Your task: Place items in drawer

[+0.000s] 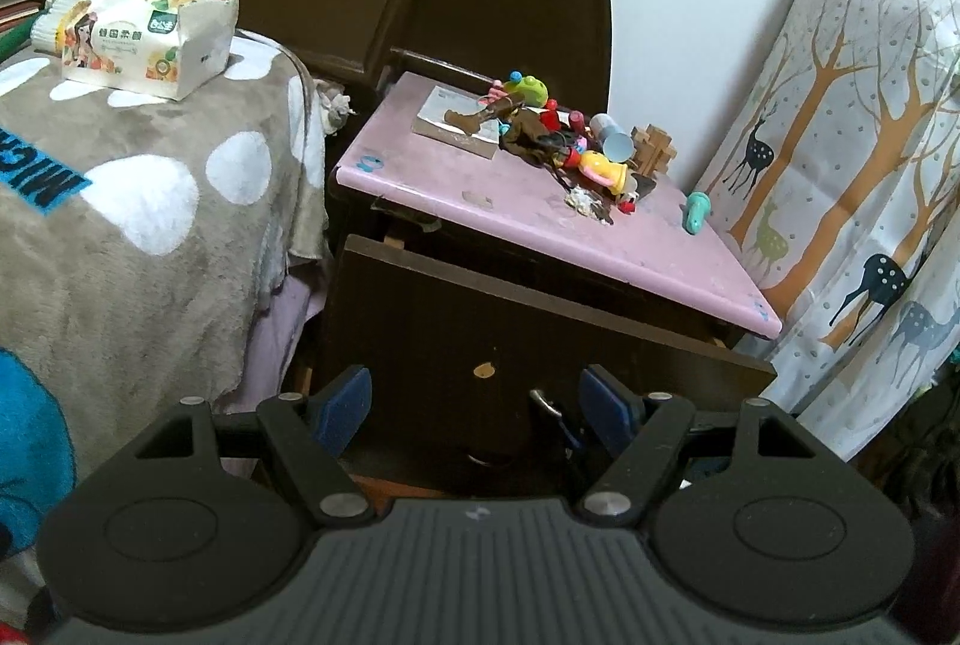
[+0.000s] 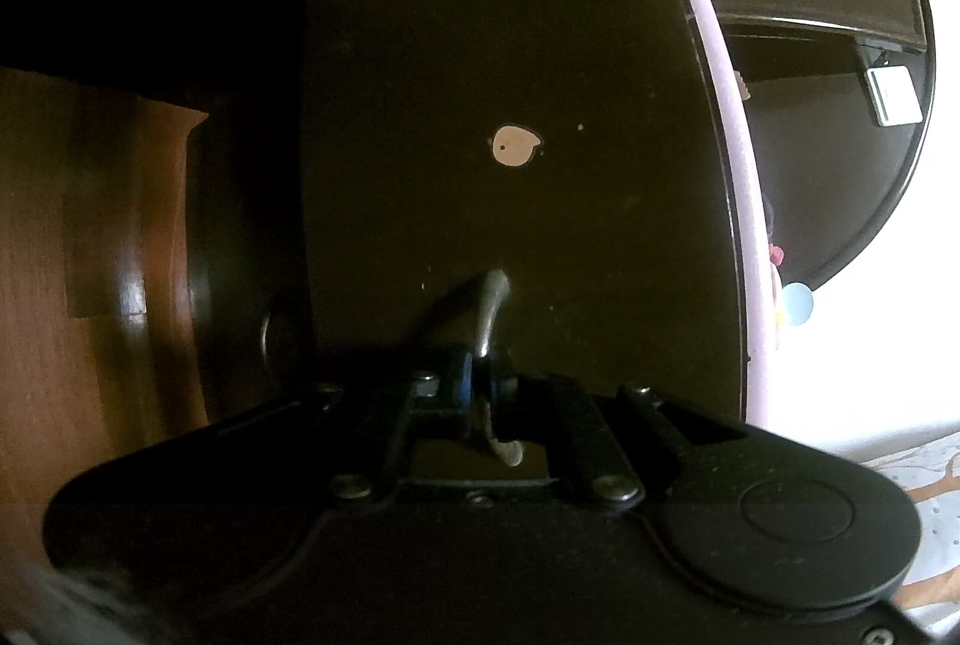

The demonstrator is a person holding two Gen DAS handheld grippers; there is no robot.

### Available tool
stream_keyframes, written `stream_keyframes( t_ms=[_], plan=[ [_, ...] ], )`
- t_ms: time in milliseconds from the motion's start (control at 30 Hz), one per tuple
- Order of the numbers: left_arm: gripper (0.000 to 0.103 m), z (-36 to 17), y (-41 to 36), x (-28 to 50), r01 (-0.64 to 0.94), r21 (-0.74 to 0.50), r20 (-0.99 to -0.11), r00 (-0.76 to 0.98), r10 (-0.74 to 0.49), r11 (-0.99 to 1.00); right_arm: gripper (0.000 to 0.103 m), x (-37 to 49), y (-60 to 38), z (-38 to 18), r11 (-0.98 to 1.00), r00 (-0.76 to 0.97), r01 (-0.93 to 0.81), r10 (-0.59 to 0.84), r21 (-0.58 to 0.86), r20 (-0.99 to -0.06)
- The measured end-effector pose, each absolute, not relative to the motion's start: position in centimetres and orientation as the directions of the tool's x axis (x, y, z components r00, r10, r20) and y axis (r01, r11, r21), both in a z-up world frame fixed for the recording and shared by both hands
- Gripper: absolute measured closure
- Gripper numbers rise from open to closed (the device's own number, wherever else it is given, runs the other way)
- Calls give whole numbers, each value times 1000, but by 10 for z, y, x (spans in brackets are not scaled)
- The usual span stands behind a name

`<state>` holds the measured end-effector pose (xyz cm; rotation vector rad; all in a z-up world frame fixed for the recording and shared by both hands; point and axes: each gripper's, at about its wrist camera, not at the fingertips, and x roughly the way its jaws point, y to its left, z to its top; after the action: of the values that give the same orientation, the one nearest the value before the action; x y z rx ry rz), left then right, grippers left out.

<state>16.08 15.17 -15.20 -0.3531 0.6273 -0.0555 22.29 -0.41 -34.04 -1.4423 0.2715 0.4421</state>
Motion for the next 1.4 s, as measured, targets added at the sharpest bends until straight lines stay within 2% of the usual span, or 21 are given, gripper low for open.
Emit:
stream_keyframes(
  t_ms=[267,400,500,567,633,667,700,733,833,900,967,1067,1167,1267,1400],
  plan=[
    [27,-156,151,166,-62,-336,-579,801,-154,940,102,277,14,-347,77,880,-476,49,-876,-473],
    [27,-157,149,169,-61,-329,-587,795,-154,942,100,292,12,-352,67,883,-470,62,-880,-466],
    [27,-158,146,171,-56,-322,-592,791,-155,945,97,290,8,-366,-19,892,-438,113,-899,-437],
    [27,-159,144,172,-55,-315,-597,787,-153,948,97,292,11,-363,-2,885,-456,103,-890,-454],
    [27,-160,141,173,-54,-307,-603,783,-150,950,87,294,15,-354,29,865,-500,72,-866,-497],
    [27,-161,140,174,-56,-304,-607,781,-148,951,74,293,13,-349,61,852,-523,53,-850,-520],
    [27,-161,139,174,-56,-299,-611,778,-147,953,67,292,11,-345,98,838,-545,35,-833,-544],
    [27,-162,138,175,-55,-294,-616,774,-145,954,65,291,8,-341,134,823,-565,18,-814,-568],
    [27,-165,134,177,-58,-282,-631,763,-140,958,51,292,-3,-333,324,742,-616,-67,-718,-667],
    [27,-168,132,177,-62,-275,-643,753,-136,959,34,291,-20,-320,512,664,-604,-99,-611,-741],
    [27,-171,128,178,-61,-262,-664,736,-134,963,22,291,-43,-303,696,596,-513,-131,-502,-792],
    [27,-177,117,178,-50,-223,-694,710,-122,974,20,284,-77,-277,874,490,-384,-81,-298,-868],
    [27,-177,105,177,-39,-177,-714,693,-101,983,14,268,-97,-248,937,463,-307,-3,-164,-886],
    [27,-173,94,171,-37,-152,-715,694,-84,988,13,242,-111,-212,958,498,-264,35,-113,-866],
    [27,-161,90,162,-70,-222,-712,693,-113,972,12,215,-127,-174,976,556,-206,55,-73,-829]
  ],
)
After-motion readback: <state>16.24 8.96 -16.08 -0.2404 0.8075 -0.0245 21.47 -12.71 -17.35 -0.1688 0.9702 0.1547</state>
